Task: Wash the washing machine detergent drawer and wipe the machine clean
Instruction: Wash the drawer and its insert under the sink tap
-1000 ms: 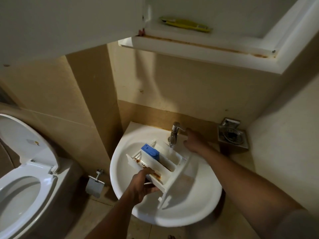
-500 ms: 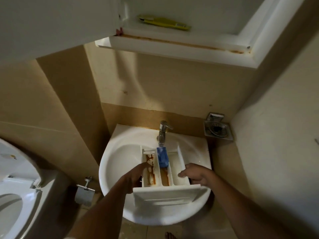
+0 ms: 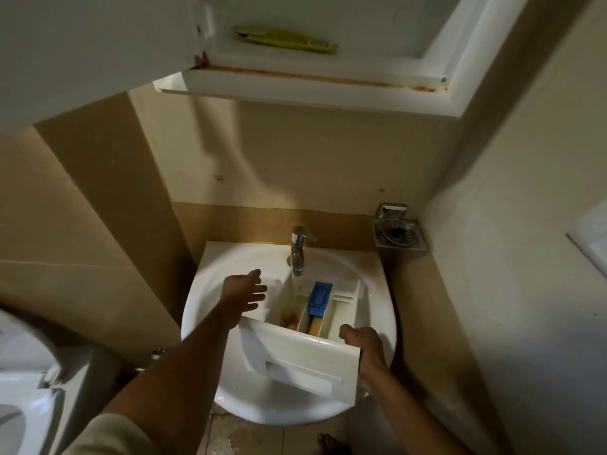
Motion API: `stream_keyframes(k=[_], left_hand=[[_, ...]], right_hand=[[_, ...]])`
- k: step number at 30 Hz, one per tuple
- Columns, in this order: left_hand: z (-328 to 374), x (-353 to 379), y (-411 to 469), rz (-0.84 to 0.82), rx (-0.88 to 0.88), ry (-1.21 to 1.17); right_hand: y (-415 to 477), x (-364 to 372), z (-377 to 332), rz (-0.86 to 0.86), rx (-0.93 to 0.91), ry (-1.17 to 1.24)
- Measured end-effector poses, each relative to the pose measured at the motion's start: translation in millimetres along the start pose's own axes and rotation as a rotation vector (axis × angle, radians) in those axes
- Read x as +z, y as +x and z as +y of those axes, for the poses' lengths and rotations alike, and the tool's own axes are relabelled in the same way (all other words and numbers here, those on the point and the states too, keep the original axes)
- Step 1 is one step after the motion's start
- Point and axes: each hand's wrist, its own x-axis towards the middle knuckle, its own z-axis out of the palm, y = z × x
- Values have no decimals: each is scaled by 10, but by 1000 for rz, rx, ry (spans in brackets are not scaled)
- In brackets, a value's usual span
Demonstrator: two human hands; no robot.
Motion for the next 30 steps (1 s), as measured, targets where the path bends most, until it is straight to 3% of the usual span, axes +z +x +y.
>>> stream_keyframes(k=[5,10,14,19,24,28,30], left_hand=[[-143,-89,-25,98,1,-126],[-257,-36,-155,-105,-98,-91],[-252,39,-211,-272,-80,-92],[-282,9,-152,-310,-42,-82],[-178,75,-230,-127,-16,-95],[-172,-136,-178,29,23,-154],[-168,-269,-132,9,-4,-171]], right_hand=[[-303,195,54,162,-38,244],[-421,573,-116,93,46,679],[-486,767,-245,65,33,688],[-455,840,-199,143,90,692],[-518,819,-276,7,121,738],[-514,618,-196,-64,74,609],[-455,461,-146,-57,29,479]])
